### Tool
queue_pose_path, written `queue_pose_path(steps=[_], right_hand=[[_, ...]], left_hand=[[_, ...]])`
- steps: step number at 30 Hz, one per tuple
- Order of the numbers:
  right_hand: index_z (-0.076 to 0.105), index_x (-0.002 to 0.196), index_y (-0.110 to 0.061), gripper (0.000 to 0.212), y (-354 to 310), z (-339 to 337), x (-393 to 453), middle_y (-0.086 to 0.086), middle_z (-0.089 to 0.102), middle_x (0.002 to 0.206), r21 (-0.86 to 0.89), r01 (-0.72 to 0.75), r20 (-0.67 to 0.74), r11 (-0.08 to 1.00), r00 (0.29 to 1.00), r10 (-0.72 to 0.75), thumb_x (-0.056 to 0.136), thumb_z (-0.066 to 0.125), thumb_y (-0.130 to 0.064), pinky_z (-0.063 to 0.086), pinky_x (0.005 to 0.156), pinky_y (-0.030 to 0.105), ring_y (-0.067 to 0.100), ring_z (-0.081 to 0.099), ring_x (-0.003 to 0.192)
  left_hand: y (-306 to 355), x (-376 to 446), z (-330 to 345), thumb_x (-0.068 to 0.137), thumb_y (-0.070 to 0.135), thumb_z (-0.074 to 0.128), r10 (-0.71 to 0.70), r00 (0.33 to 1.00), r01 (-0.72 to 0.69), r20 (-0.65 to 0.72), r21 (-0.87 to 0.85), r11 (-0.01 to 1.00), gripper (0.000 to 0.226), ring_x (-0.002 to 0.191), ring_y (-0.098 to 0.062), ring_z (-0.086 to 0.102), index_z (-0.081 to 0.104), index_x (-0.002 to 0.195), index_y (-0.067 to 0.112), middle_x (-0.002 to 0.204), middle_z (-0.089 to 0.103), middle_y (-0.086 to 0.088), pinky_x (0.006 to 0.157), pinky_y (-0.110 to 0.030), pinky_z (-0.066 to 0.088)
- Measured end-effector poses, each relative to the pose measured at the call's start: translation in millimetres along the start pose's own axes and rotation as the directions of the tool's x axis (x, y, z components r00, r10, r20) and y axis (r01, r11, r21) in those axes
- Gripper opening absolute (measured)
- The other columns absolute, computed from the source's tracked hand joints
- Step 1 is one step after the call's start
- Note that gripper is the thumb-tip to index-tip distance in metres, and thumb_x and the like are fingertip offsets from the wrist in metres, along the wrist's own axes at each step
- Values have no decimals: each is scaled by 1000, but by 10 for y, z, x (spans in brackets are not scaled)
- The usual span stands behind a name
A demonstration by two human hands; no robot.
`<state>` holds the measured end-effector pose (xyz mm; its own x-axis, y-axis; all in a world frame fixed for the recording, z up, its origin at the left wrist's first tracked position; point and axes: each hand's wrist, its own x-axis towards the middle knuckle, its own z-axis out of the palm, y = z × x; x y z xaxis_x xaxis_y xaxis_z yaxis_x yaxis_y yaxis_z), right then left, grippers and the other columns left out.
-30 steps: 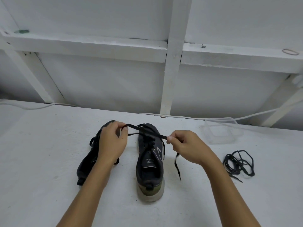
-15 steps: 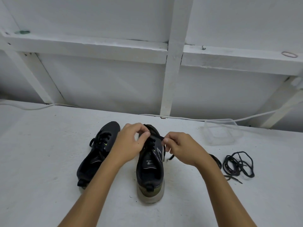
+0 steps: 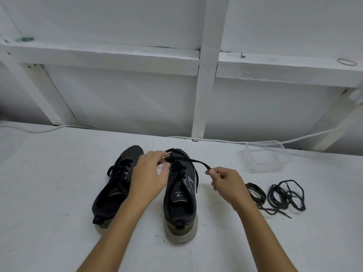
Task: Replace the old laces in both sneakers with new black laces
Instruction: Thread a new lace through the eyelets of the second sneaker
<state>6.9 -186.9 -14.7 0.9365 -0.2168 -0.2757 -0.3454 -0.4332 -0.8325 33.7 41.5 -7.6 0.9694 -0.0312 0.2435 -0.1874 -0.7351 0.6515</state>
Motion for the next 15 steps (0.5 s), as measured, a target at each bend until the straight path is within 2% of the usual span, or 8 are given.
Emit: queue_pose_path(steps=[2,4,6,8,11,13,15], right_hand=[[77,99,-24,17,28,72,-29,-6,71,73,254,-159,23,954,987,159,99,61,-31,46,61,24,9,61,66],[73,103,-23,17,56,152,-58,-6,74,82,435,-295,107,851,955,276,101,59,-32,45,61,23,7,63,70],[70,108,-21,16,100,234,-62,-5,75,93,574,-368,173,731,928,331,103,57,-29,47,63,23,7,67,76],[66,113,-16,16,130,290,-60,0,74,101,712,-386,224,586,916,331,106,53,-21,53,70,24,10,71,86],[62,114,-8,18,109,323,-75,9,71,107,838,-396,315,375,913,261,108,44,-8,61,77,31,17,72,98],[61,116,-3,21,84,323,-94,9,74,99,852,-401,348,335,914,209,107,42,0,62,84,30,19,73,102],[63,115,-2,20,88,329,-106,5,76,86,837,-383,331,391,923,195,105,46,2,59,90,30,18,73,103]], left_hand=[[77,-76,89,91,38,56,73,984,-76,163,13,997,11,94,-14,52,66,91,33,92,60,17,88,-41,47],[111,-114,163,95,41,58,9,958,-33,288,78,996,16,104,-13,47,64,84,31,100,54,16,94,-40,45],[106,-135,204,96,47,55,-60,952,10,300,165,986,23,109,-12,42,63,82,31,109,50,15,95,-40,44],[111,-149,210,95,54,53,-80,950,12,303,222,975,28,111,-11,41,68,85,33,116,50,17,96,-40,44],[120,-129,184,92,59,54,-145,920,89,364,164,982,29,116,-9,39,73,92,37,119,48,18,99,-39,42],[128,-116,179,92,55,58,-175,901,154,397,85,984,18,117,-8,41,71,88,42,118,46,19,98,-33,41],[120,-112,182,92,44,63,-188,885,217,425,-20,976,11,116,-7,47,68,83,44,118,46,18,92,-24,40]])
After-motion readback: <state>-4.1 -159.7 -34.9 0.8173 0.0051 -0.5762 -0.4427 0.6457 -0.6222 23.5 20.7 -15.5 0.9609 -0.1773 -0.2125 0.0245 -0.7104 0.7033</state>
